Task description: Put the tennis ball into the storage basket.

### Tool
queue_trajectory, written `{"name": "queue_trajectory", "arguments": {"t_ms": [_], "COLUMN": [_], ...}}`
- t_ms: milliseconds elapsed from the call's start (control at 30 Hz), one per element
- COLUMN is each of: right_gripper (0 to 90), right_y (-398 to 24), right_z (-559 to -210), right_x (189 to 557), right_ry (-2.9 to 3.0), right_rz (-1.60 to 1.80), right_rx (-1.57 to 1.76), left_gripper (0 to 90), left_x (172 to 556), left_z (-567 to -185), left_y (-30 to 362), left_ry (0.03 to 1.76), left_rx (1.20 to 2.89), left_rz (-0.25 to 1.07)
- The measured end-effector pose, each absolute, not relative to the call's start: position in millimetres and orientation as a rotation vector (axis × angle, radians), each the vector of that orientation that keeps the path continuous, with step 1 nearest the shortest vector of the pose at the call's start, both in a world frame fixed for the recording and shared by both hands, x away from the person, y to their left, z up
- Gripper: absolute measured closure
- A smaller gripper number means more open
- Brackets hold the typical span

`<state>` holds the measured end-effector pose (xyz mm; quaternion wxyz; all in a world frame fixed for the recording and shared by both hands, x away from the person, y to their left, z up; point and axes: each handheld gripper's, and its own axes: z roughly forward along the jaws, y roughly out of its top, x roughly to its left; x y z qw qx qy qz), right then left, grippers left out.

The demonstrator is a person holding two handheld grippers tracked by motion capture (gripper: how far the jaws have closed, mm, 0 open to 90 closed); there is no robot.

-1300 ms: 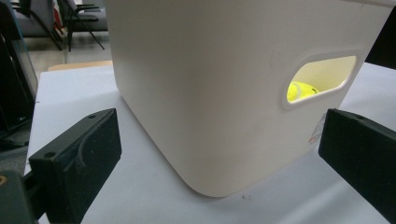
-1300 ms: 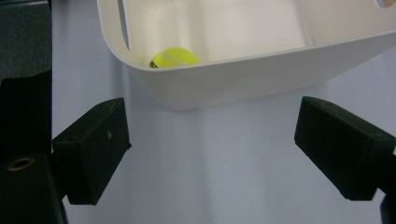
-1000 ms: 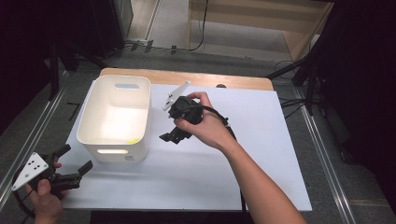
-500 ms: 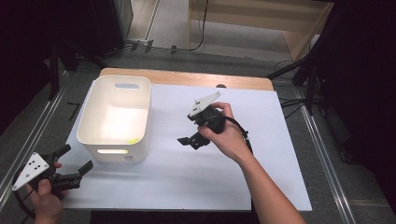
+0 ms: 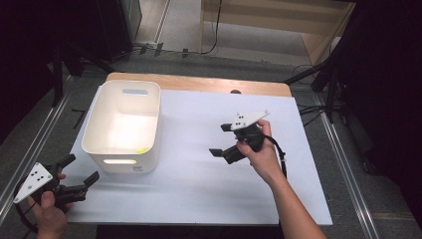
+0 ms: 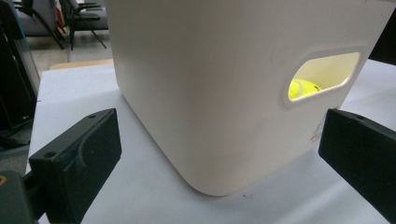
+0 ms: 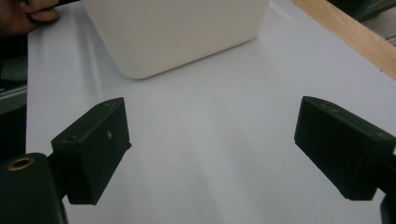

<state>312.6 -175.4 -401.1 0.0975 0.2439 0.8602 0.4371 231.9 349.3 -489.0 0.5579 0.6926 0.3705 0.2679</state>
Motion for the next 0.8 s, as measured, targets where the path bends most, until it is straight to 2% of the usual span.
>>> {"name": "queue_trajectory", "arguments": {"t_ms": [800], "right_gripper": [9.3], "right_y": [-286.4], "right_z": [-468.2], "right_x": [256.6], "right_ry": [2.182], "right_rz": [1.447], "right_rx": [1.027], "left_gripper": [0.0], "left_x": [231.7], "left_z": [-489.2], "left_y": [348.7], "left_ry": [0.877], "left_rx": [1.637], "left_rz": [0.637]}}
